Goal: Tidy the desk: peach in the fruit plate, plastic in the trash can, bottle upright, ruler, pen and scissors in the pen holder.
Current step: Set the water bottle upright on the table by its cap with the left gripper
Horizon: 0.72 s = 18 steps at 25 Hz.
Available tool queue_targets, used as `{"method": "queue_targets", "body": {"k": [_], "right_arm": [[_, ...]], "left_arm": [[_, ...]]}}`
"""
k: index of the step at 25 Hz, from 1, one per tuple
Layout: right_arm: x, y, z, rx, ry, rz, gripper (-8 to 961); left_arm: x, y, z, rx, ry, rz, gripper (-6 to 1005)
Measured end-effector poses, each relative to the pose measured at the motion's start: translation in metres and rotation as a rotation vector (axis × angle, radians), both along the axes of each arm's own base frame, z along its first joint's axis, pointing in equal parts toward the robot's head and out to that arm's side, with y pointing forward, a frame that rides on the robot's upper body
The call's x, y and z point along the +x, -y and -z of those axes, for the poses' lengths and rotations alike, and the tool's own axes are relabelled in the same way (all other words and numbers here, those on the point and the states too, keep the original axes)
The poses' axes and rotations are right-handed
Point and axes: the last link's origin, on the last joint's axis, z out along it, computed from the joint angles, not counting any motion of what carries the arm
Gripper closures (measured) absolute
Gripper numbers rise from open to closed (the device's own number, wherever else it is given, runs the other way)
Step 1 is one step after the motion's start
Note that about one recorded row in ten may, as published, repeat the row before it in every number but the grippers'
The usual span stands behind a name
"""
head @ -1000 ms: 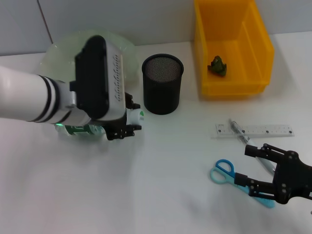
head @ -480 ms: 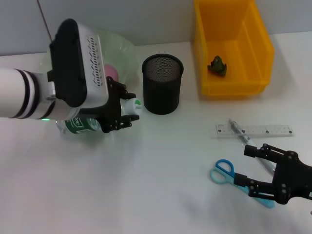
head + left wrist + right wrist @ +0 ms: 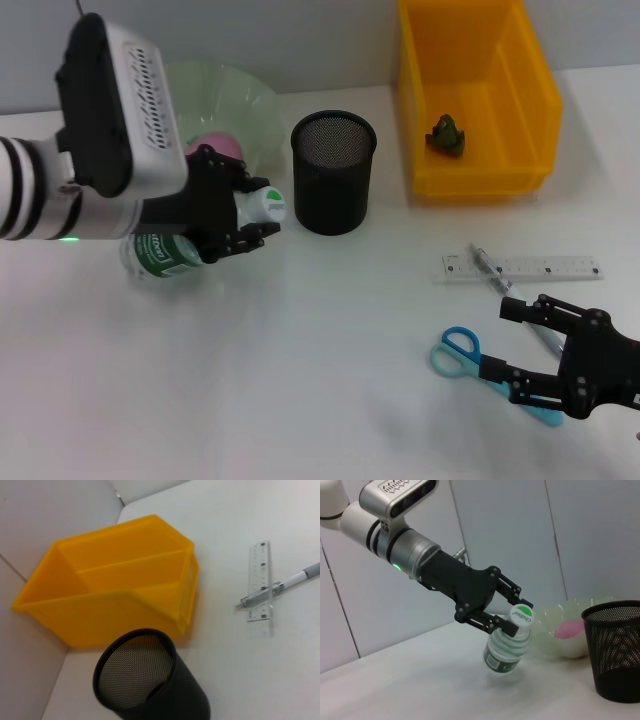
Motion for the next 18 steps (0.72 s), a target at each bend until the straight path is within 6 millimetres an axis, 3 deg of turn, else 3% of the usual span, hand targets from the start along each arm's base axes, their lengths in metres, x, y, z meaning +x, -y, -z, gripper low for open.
{"method": "queue_targets", "body": {"k": [18], "right_arm": [[-0.002,-0.003,0.000,0.000,0.000,-0.009,133]], "left_arm": [[-0.006,-0.001,-0.016,0.028,0.154,-0.070,514]]}}
